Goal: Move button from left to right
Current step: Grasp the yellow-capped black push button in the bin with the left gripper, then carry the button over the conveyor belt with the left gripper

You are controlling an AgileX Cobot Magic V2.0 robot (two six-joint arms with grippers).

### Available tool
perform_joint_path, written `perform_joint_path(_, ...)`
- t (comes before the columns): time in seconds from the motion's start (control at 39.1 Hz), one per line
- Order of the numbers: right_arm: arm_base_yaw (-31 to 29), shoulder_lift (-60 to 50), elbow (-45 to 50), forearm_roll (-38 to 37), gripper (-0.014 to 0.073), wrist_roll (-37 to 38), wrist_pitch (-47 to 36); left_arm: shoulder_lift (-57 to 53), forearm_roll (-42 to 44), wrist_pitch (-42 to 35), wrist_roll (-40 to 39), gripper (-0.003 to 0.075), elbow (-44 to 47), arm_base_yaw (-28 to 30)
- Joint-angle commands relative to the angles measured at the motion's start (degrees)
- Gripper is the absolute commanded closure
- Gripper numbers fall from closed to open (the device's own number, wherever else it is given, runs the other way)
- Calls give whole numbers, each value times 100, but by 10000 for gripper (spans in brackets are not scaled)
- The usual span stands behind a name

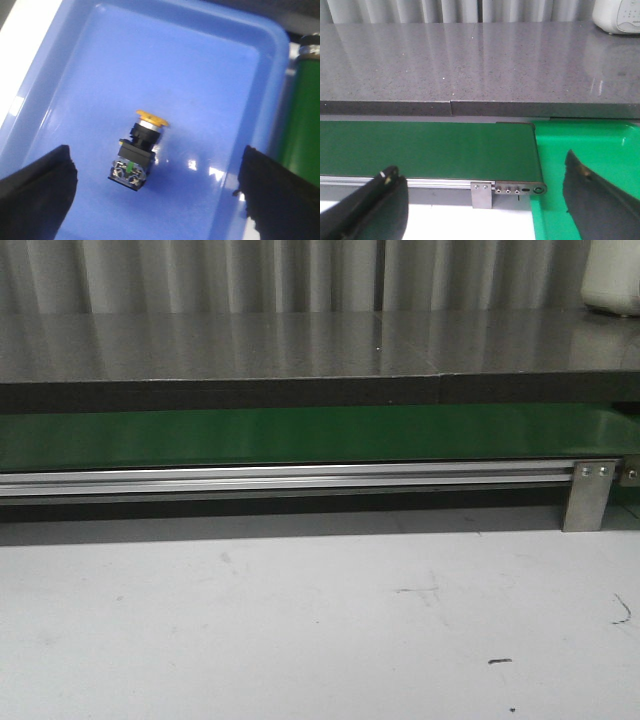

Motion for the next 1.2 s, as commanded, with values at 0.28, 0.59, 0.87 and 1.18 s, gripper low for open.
perform_joint_path(0.28,8,84,-192,-31,-49,-61,-416,1276,49,292,647,105,-653,242)
perform_joint_path(0.59,8,84,-192,-31,-49,-61,-416,1650,457,226,674,121,-685,250)
perform_joint_path(0.87,8,84,-192,-31,-49,-61,-416,1650,432,263,664,536,-721,250)
perform_joint_path(1.18,8,84,-192,-31,-49,-61,-416,1185,128,230,593,678,-721,250)
